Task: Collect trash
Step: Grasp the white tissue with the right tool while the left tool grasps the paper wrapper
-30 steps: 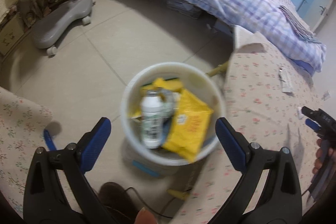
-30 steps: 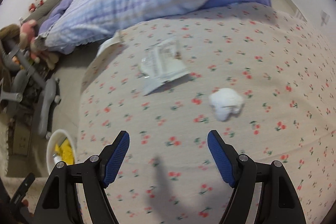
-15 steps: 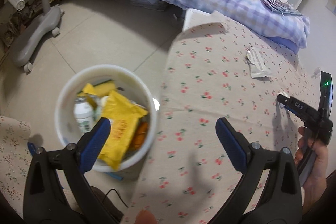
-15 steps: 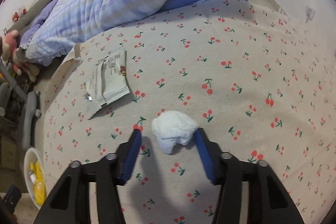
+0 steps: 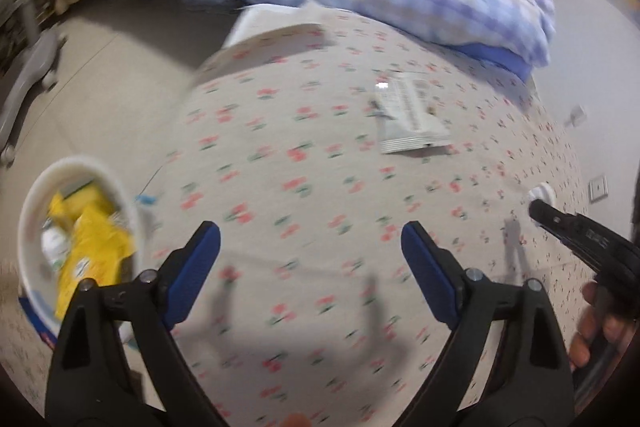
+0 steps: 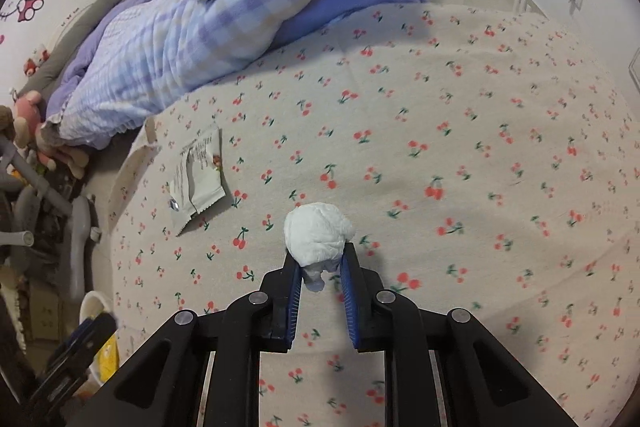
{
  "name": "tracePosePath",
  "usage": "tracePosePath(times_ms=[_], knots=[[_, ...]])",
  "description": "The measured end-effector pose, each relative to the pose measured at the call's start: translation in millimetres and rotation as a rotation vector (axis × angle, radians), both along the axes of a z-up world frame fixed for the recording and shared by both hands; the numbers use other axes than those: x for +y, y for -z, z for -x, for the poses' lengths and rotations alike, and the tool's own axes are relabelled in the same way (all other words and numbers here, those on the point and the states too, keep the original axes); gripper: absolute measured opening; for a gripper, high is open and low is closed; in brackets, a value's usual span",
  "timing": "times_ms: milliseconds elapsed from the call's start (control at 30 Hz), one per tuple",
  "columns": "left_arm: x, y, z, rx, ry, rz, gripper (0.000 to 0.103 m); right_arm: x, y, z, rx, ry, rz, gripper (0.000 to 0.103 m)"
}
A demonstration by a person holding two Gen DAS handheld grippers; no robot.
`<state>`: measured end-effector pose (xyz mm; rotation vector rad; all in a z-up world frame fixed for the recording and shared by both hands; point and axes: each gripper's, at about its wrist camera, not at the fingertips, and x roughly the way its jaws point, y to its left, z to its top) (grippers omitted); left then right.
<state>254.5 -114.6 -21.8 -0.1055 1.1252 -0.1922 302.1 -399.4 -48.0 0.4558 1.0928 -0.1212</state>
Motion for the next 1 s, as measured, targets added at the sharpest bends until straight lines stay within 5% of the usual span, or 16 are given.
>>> tracePosePath(times_ms=[300,433,533,733,933,1000], knots=[[-58,18,-63,0.036,0.04,0.104,0.07,-57,-10,29,-0.005,0.022,-0.006,0.02],[-78,22,-82,0.015,0.037,0.098,0.061,-80,-6,35,0.007,0.038,0.027,0.02],[-87,32,-91,0.03,0.032,0.076,0.045,-96,-1,42,0.022,0.056,0.014,0.02],[-93,32,-86,-0.011,0.037,0.046,0.039,-108,1,51,0.024,0.064,0.007,0.02],[-95,23,-67,-0.011,0.101,0.021,0.01,-106,-8,60,0.008,0.063,-0.016,0.02],[-92,20,-61,-0.005,0.113,0.009,0.01,-101,-12,64,0.002,0.052,-0.011,0.02]])
